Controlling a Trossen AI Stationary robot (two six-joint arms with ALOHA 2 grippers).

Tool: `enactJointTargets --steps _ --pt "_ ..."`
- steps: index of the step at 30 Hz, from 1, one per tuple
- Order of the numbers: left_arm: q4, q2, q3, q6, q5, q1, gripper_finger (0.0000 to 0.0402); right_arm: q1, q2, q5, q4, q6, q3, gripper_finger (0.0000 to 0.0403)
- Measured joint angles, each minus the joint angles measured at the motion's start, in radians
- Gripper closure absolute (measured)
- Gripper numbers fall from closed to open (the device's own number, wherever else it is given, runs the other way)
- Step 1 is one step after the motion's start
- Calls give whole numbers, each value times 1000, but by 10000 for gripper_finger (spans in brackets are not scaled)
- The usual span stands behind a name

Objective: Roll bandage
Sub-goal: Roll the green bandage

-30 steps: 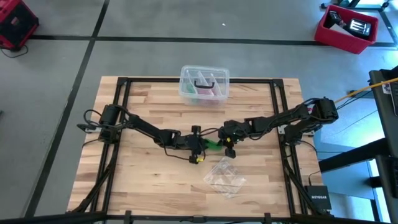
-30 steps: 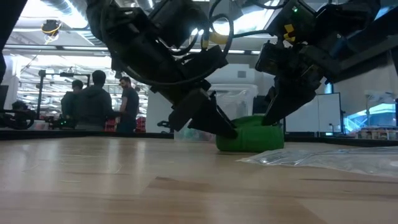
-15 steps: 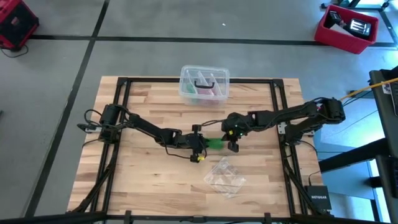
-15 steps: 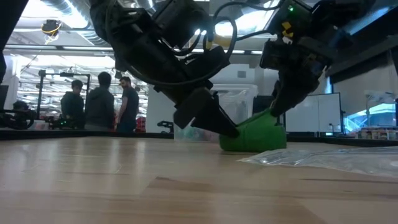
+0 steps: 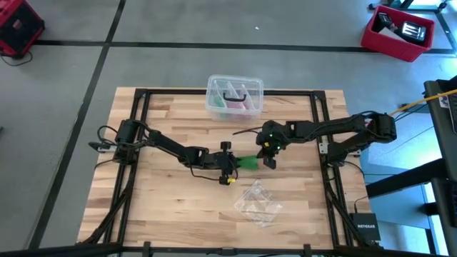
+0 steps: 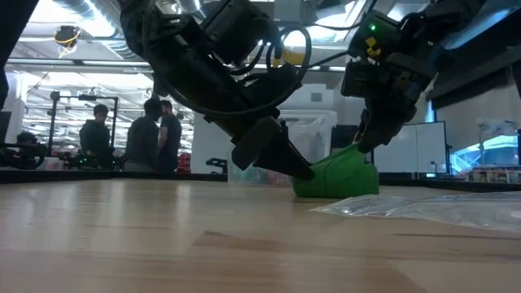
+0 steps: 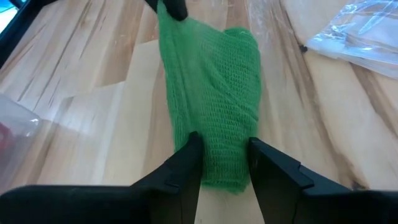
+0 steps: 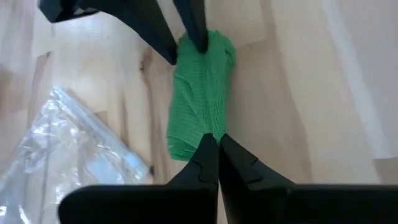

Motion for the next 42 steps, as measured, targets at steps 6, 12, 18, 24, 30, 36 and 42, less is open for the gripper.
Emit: enactJointTargets --steps 6,12,18,24,30,36,42 --pt "-1 0 0 0 0 0 281 -57 0 0 -25 -51 0 402" --pt "-4 1 -4 -1 0 1 281 -49 22 -1 73 -60 -2 392" --pt "7 2 -4 -14 2 2 281 -17 113 79 100 -46 -2 373" --pt "11 2 -4 -35 4 2 281 -11 129 118 100 -38 -2 321" --pt "17 2 -4 -37 5 4 281 -39 46 114 -126 -96 58 242" --pt "19 2 -4 -50 5 4 281 -27 -29 76 -192 -116 63 211" --pt "22 2 -3 -65 4 3 281 93 -53 73 -4 -61 -22 210"
